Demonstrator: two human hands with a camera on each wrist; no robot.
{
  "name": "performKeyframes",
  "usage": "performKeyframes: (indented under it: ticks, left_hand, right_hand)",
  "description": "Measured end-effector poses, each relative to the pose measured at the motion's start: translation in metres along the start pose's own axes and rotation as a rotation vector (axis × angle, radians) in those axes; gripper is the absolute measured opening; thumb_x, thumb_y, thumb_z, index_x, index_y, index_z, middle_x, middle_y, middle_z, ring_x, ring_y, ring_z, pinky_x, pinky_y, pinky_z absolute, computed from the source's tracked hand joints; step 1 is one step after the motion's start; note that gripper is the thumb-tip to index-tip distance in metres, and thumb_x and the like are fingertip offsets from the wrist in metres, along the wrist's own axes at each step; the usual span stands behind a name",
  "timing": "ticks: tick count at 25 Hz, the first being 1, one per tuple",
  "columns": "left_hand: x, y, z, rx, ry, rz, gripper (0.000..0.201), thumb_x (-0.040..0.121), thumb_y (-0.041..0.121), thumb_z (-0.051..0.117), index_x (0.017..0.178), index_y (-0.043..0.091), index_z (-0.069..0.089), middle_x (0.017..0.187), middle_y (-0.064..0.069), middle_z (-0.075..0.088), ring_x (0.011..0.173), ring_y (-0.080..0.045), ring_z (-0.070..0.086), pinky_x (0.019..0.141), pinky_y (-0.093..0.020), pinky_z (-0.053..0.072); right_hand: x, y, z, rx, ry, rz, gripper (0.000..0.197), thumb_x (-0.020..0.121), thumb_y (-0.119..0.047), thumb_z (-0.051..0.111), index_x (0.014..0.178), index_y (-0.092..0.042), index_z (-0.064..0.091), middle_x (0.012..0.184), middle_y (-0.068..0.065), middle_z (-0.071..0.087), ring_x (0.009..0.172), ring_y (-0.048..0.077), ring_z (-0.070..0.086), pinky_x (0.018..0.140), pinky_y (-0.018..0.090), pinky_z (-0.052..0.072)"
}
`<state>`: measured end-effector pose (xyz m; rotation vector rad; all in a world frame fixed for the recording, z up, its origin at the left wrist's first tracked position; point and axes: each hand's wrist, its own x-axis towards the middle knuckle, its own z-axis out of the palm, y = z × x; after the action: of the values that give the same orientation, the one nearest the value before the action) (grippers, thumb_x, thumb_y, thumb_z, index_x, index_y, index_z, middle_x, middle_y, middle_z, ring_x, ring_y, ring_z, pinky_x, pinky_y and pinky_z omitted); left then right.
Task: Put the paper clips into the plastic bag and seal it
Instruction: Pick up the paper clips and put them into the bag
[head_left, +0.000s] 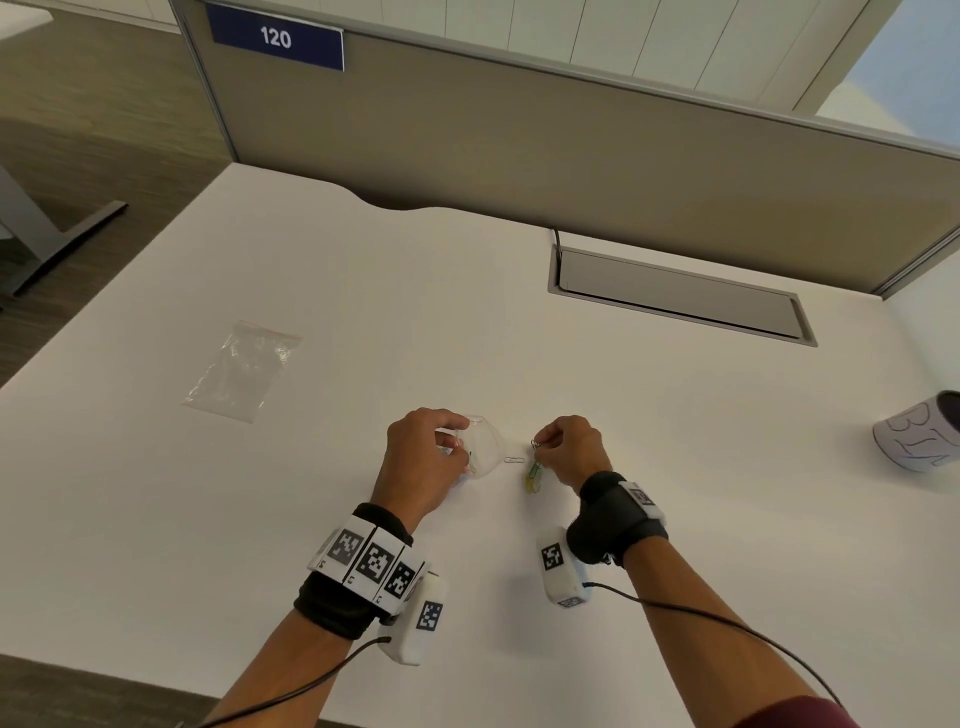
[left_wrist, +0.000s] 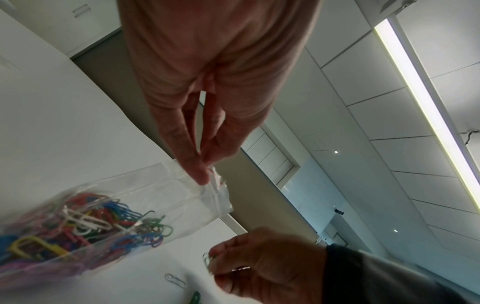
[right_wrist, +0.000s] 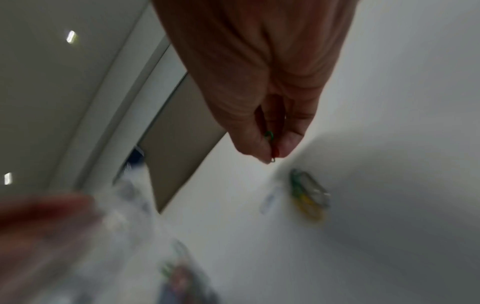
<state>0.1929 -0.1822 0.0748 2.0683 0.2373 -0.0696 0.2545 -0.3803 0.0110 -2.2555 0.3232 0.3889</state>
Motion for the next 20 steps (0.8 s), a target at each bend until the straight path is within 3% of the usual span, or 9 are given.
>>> performKeyframes:
  ticks: [4, 6, 8, 10, 13, 15, 17, 19, 20]
  left_hand:
    - [0.0, 0.001, -0.001, -0.015, -0.01, -0.016, 0.03, 0.079, -0.008, 0.065, 0.105, 0.006, 0.071, 0.109, -0.01, 0.068, 0.084, -0.017, 0.067, 0.05, -0.003, 0.049]
    - [0.001, 0.002, -0.001, -0.01, -0.011, -0.019, 0.031, 0.079, -0.006, 0.067, 0.107, 0.006, 0.07, 0.112, -0.01, 0.068, 0.087, -0.017, 0.067, 0.049, -0.006, 0.049]
    - [0.001, 0.003, -0.001, -0.003, -0.015, -0.027, 0.033, 0.08, -0.004, 0.069, 0.111, 0.005, 0.069, 0.115, -0.011, 0.068, 0.09, -0.017, 0.066, 0.055, -0.007, 0.047]
    - [0.001, 0.004, 0.0, -0.008, -0.018, -0.038, 0.034, 0.081, -0.003, 0.07, 0.113, 0.006, 0.068, 0.118, -0.01, 0.067, 0.09, -0.015, 0.065, 0.06, -0.009, 0.048]
    - [0.001, 0.004, -0.001, 0.011, -0.014, -0.035, 0.035, 0.082, 0.0, 0.07, 0.116, 0.007, 0.066, 0.121, -0.01, 0.066, 0.088, -0.011, 0.061, 0.064, -0.01, 0.047]
    - [0.001, 0.002, -0.003, 0.003, -0.016, -0.037, 0.035, 0.082, -0.001, 0.07, 0.115, 0.006, 0.066, 0.122, -0.01, 0.065, 0.09, -0.011, 0.06, 0.056, -0.005, 0.046]
    - [0.001, 0.001, -0.002, -0.008, -0.016, -0.04, 0.034, 0.081, -0.002, 0.07, 0.115, 0.005, 0.066, 0.123, -0.01, 0.064, 0.092, -0.013, 0.061, 0.05, -0.005, 0.047]
    - [0.002, 0.0, -0.003, 0.001, -0.009, -0.019, 0.033, 0.081, -0.003, 0.069, 0.113, 0.005, 0.068, 0.12, -0.01, 0.066, 0.092, -0.015, 0.065, 0.057, -0.008, 0.048]
    - [0.002, -0.001, -0.002, 0.009, -0.008, -0.003, 0.032, 0.081, -0.004, 0.069, 0.111, 0.006, 0.069, 0.118, -0.01, 0.067, 0.091, -0.015, 0.066, 0.06, -0.008, 0.049]
  right_hand:
    - [-0.022, -0.033, -0.029, 0.432, -0.209, -0.06, 0.013, 0.077, 0.01, 0.066, 0.084, -0.001, 0.065, 0.073, 0.011, 0.064, 0.063, 0.02, 0.059, 0.061, 0.021, 0.055]
    - [-0.03, -0.056, -0.036, 0.38, -0.378, -0.137, 0.012, 0.079, 0.008, 0.066, 0.089, 0.0, 0.066, 0.074, 0.01, 0.066, 0.064, 0.016, 0.062, 0.063, 0.019, 0.055]
    - [-0.036, -0.076, -0.034, 0.166, -0.454, -0.204, 0.011, 0.08, 0.005, 0.068, 0.09, 0.001, 0.068, 0.077, 0.009, 0.069, 0.064, 0.014, 0.064, 0.065, 0.02, 0.056]
    - [-0.038, -0.086, -0.024, 0.006, -0.43, -0.223, 0.013, 0.078, 0.0, 0.071, 0.091, 0.001, 0.07, 0.082, 0.012, 0.072, 0.067, 0.016, 0.067, 0.072, 0.026, 0.059]
    - [-0.04, -0.087, -0.011, -0.03, -0.359, -0.24, 0.019, 0.077, -0.008, 0.076, 0.095, -0.003, 0.071, 0.09, 0.014, 0.075, 0.078, 0.022, 0.073, 0.079, 0.034, 0.061]
    - [-0.041, -0.082, -0.011, 0.032, -0.297, -0.29, 0.018, 0.078, -0.009, 0.075, 0.095, -0.006, 0.071, 0.092, 0.011, 0.075, 0.083, 0.022, 0.073, 0.08, 0.035, 0.061]
    - [-0.04, -0.072, -0.018, 0.08, -0.133, -0.361, 0.013, 0.079, -0.006, 0.073, 0.092, -0.008, 0.071, 0.091, 0.007, 0.074, 0.085, 0.019, 0.071, 0.081, 0.031, 0.06]
    - [-0.036, -0.054, -0.026, -0.049, -0.002, -0.431, 0.015, 0.08, -0.002, 0.07, 0.093, -0.011, 0.07, 0.093, 0.004, 0.072, 0.089, 0.019, 0.068, 0.08, 0.028, 0.057]
    - [-0.033, -0.042, -0.028, -0.174, -0.01, -0.462, 0.02, 0.081, -0.002, 0.069, 0.097, -0.013, 0.07, 0.099, 0.005, 0.071, 0.095, 0.02, 0.066, 0.082, 0.031, 0.056]
